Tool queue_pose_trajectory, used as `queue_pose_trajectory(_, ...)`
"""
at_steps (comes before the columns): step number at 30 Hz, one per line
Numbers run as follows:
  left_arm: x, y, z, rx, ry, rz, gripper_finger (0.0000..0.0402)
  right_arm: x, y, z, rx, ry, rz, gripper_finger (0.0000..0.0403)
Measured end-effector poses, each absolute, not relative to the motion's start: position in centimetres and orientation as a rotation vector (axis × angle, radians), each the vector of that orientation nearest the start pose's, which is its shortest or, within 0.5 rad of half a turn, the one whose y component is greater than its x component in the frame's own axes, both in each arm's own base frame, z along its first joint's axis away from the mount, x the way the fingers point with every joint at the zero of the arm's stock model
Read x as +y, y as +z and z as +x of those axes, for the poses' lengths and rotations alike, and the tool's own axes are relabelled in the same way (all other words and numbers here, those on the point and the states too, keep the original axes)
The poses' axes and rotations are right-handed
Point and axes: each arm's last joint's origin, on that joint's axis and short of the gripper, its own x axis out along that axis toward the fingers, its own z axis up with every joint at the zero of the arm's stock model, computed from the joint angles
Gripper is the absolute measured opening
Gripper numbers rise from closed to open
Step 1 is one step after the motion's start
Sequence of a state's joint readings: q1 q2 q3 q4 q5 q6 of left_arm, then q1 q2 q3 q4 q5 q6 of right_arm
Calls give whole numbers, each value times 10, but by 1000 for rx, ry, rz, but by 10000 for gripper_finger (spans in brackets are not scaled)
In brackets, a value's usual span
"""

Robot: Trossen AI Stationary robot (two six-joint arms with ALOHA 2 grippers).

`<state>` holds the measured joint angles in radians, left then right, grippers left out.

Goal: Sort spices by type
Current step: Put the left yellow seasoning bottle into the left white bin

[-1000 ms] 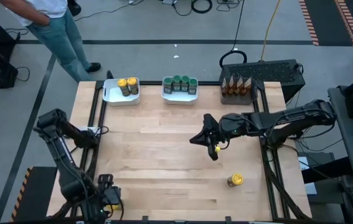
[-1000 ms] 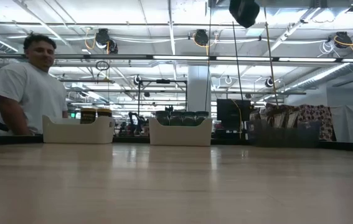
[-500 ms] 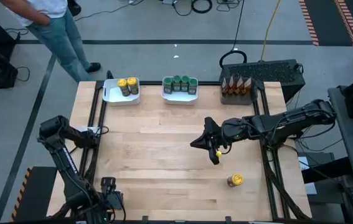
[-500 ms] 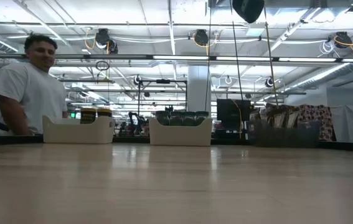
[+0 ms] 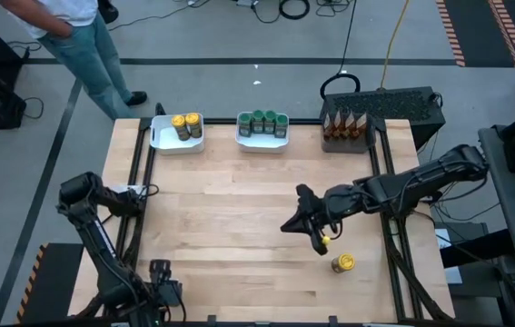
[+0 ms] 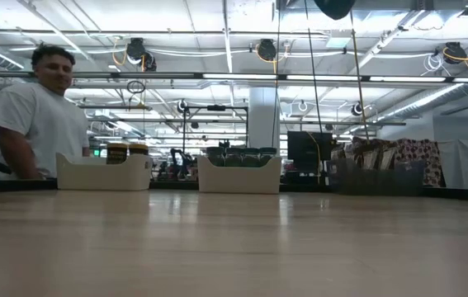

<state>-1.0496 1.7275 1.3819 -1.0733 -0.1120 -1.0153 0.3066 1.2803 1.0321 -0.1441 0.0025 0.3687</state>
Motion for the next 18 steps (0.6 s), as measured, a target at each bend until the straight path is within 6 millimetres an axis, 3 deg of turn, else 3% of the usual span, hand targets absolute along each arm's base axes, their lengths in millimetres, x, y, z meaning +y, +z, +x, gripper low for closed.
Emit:
queue_pose_trajectory(10, -291, 225, 170, 1425, -72, -28, 325, 98, 299, 284, 510, 226, 324, 0)
queue_pose_trajectory(18, -298, 207, 172, 1499, -62, -10, 325, 101, 298, 285, 503, 241, 312, 0)
